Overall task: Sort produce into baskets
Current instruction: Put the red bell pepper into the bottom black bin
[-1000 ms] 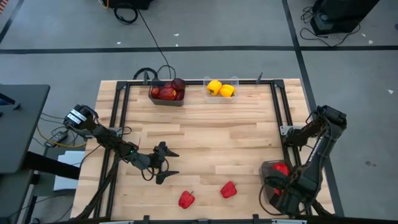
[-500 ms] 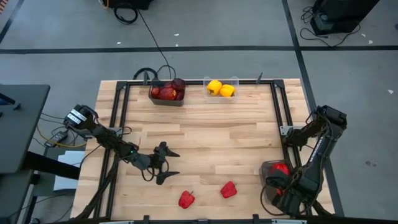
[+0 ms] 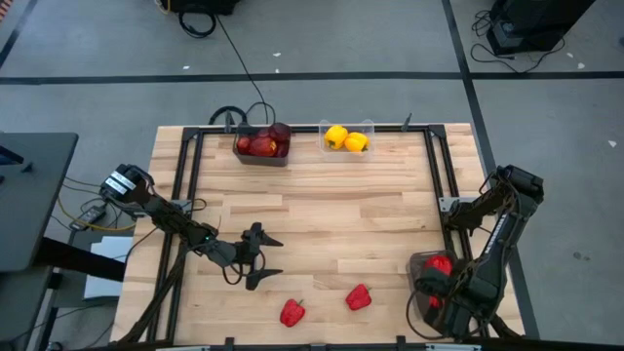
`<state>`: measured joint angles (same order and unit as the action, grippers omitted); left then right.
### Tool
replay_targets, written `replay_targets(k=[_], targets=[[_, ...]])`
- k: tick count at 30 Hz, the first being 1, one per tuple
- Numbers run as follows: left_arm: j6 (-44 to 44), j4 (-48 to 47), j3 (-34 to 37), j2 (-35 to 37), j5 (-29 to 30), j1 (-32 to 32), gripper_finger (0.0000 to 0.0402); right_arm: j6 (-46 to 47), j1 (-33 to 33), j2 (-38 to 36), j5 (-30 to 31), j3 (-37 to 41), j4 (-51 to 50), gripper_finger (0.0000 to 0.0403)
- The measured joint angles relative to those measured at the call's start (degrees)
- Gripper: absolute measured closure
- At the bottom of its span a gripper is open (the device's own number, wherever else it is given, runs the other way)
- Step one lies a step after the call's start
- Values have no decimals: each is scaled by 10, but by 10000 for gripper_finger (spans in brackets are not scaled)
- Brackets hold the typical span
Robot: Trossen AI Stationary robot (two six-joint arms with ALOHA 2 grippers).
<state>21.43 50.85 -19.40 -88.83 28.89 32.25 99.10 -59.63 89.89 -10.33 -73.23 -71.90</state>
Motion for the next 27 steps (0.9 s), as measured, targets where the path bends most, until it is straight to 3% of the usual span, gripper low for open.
replay_targets(k=[8,11,18,27], targets=[[0,0,0,0,0,0,10,-6,0,0,18,0,83,7],[0,0,0,0,0,0,10,29,0,0,22,0,64,11],[2,0,0,0,0,0,10,98,4,2,-30,17,27,18],[17,4,0,0,0,0,10,95,4,10,22,17,26,11]])
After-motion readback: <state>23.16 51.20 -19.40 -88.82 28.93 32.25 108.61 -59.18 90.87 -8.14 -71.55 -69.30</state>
